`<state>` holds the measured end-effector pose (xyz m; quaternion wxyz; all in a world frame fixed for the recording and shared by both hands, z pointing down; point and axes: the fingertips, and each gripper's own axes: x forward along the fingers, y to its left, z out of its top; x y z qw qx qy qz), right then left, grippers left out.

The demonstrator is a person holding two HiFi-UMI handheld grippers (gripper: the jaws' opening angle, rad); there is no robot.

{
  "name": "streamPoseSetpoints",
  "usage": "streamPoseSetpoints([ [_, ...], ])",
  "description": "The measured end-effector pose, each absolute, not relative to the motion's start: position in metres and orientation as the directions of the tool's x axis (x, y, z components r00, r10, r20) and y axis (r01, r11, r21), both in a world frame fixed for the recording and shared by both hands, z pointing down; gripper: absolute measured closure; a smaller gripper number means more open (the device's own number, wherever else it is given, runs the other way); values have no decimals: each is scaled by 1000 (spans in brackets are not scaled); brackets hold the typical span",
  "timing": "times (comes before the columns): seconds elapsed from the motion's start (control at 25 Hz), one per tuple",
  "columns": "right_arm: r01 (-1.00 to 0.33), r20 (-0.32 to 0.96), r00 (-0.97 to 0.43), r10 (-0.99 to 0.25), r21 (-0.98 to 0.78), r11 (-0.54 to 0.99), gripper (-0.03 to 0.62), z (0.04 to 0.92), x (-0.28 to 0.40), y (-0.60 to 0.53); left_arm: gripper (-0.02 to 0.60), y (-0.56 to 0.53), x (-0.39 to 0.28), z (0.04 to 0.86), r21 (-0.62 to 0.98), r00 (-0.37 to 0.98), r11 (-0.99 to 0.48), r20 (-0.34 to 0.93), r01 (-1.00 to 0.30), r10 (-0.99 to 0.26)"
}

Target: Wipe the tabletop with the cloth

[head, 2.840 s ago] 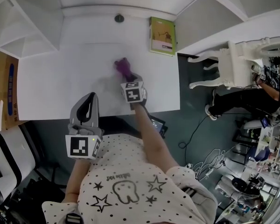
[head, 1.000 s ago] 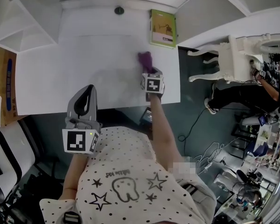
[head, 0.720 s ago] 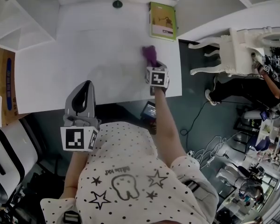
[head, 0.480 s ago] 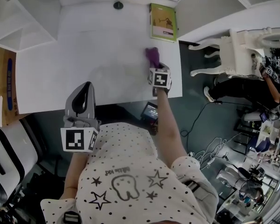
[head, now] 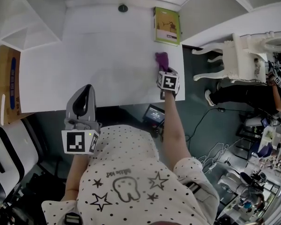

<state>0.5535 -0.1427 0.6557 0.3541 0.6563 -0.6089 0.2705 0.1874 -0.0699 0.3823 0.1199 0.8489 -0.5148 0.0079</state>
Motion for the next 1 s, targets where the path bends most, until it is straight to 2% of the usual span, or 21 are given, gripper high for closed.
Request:
streamPoseSetpoints([
  [1.0,-987,800,163,-577,139,-87,525,659,622,-131,587,-66,179,381,174,431,-406,150,-897,-890],
])
